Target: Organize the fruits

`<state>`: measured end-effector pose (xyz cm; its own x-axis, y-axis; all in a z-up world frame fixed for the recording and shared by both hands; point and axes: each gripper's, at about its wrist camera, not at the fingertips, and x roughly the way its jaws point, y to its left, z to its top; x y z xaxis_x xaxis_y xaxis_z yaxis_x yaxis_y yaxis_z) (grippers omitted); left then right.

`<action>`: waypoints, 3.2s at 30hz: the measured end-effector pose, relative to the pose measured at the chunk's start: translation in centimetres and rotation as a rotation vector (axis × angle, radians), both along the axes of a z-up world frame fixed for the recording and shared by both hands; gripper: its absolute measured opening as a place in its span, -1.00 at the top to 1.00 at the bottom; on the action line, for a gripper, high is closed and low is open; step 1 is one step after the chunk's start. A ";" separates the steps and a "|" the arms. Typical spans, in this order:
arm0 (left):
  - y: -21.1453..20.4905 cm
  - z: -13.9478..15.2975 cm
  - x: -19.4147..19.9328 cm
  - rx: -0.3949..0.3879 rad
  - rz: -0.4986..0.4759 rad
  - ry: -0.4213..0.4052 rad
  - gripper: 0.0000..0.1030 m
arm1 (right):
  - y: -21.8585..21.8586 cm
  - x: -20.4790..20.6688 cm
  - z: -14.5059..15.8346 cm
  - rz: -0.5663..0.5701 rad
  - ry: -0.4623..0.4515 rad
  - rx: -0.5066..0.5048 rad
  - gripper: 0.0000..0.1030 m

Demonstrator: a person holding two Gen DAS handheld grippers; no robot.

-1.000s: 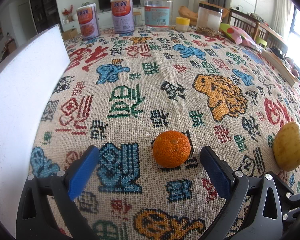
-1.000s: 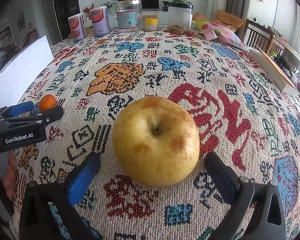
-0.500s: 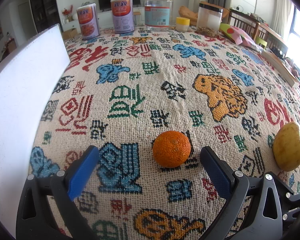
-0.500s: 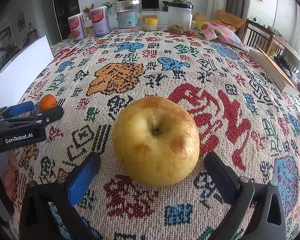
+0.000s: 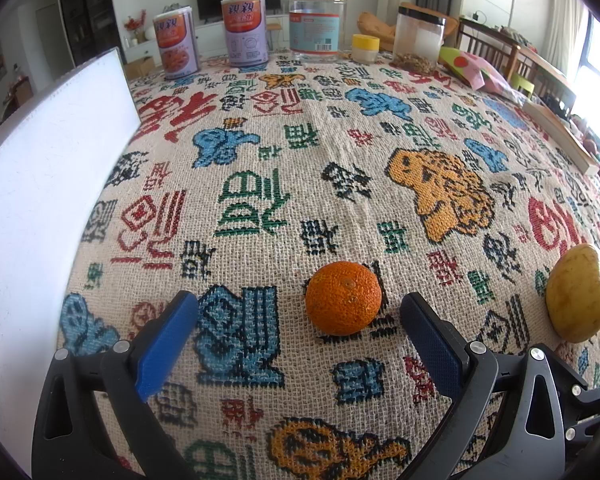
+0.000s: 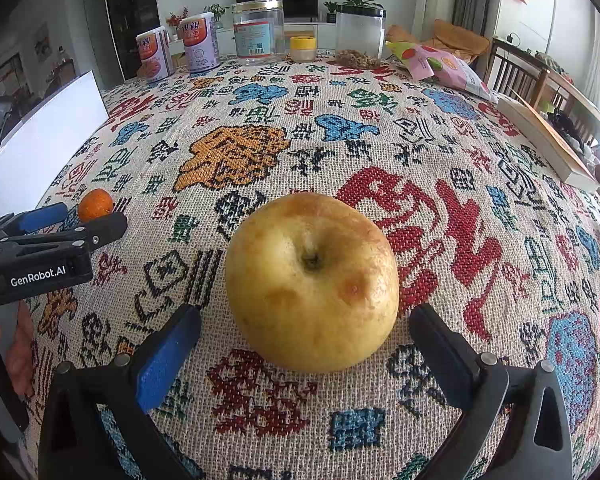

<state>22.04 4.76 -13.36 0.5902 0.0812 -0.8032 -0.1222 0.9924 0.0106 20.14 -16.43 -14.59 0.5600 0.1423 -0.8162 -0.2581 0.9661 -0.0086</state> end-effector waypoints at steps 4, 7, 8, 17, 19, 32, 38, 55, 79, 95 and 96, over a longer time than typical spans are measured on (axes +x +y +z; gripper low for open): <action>0.0 0.0 0.0 0.000 0.000 0.000 -0.98 | 0.0 0.0 0.0 0.000 0.000 0.000 -1.00; 0.0 0.0 0.0 0.000 0.000 0.000 -0.98 | 0.0 0.0 0.0 0.000 0.000 0.000 -1.00; 0.0 0.0 0.0 0.000 0.001 0.000 -0.98 | 0.0 0.0 0.0 0.000 0.000 0.000 -1.00; 0.1 0.0 0.0 -0.001 0.002 -0.001 -0.98 | 0.0 0.0 0.0 0.000 0.000 0.000 -1.00; 0.1 0.0 0.0 -0.001 0.002 -0.001 -0.98 | 0.0 0.0 0.0 0.000 0.000 0.000 -1.00; 0.1 0.0 0.0 -0.002 0.002 -0.001 -0.99 | 0.0 0.0 0.0 0.000 -0.001 -0.001 -1.00; 0.1 0.0 0.0 -0.001 0.003 -0.001 -0.99 | 0.0 0.0 0.0 0.000 -0.001 -0.001 -1.00; 0.1 0.0 0.0 -0.006 0.002 -0.002 -0.98 | 0.0 0.0 0.1 0.000 -0.001 0.000 -1.00; 0.7 2.0 -2.6 -0.165 -0.126 -0.030 0.46 | -1.9 0.8 2.2 -0.018 0.034 0.162 -0.58; 17.4 19.9 -21.2 -0.549 0.080 -0.228 0.46 | 16.8 -4.4 14.0 0.483 0.104 0.399 -0.28; 19.5 19.6 -20.5 -0.512 0.142 -0.215 0.46 | 19.4 -4.6 14.7 0.527 0.114 0.404 -0.28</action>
